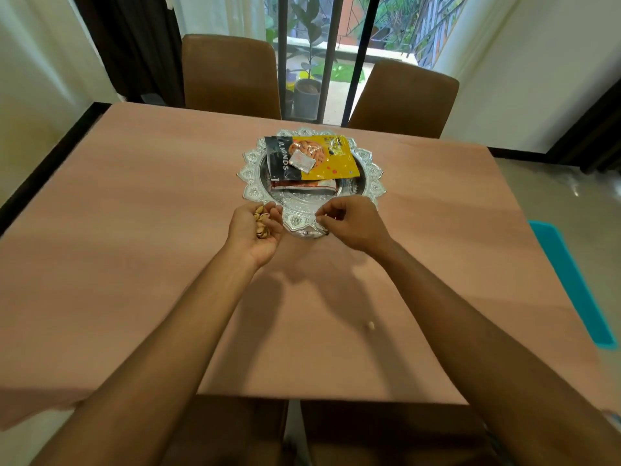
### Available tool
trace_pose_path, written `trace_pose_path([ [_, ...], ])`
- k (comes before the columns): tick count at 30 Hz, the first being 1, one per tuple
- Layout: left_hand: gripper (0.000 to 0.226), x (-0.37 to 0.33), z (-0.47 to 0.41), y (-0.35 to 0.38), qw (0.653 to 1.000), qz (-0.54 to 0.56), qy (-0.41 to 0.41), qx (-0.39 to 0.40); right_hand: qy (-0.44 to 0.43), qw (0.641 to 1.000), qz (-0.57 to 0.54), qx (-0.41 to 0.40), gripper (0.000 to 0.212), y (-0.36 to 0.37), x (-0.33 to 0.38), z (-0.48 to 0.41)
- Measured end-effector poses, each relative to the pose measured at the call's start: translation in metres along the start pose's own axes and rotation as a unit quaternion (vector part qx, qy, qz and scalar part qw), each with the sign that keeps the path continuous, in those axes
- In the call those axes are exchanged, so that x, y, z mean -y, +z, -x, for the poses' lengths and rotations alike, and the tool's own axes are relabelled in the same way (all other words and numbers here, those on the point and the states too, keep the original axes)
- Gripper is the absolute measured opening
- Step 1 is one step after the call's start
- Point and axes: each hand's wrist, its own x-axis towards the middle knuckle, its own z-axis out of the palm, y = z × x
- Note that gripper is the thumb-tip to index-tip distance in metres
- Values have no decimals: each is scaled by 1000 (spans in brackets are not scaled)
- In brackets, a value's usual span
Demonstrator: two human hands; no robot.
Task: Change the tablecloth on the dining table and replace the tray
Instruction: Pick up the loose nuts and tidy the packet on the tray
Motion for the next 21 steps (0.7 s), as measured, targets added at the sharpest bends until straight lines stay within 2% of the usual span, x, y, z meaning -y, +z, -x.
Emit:
trace_pose_path([
  [3,17,12,1,-26,999,-7,-38,-5,-5,996,-33,-78,3,17,-13,55],
  [5,24,23,1,-43,998,-11,-52,-18,29,993,-38,-105,2,28,-33,93],
  [7,30,35,0,-57,997,-8,-60,-40,82,993,-35,-75,4,37,-58,129],
  [9,31,45,-1,-67,996,-1,-60,-59,124,992,9,-7,15,41,-82,159],
  [12,29,60,-3,-75,995,11,-49,-84,141,984,66,87,24,39,-99,189],
  [16,32,83,0,-71,995,14,-56,-84,124,985,76,94,16,41,-104,202],
  [18,34,92,1,-67,995,9,-58,-81,142,983,79,89,12,41,-103,198],
  [21,32,105,2,-62,995,0,-59,-82,178,971,90,133,10,36,-102,187],
])
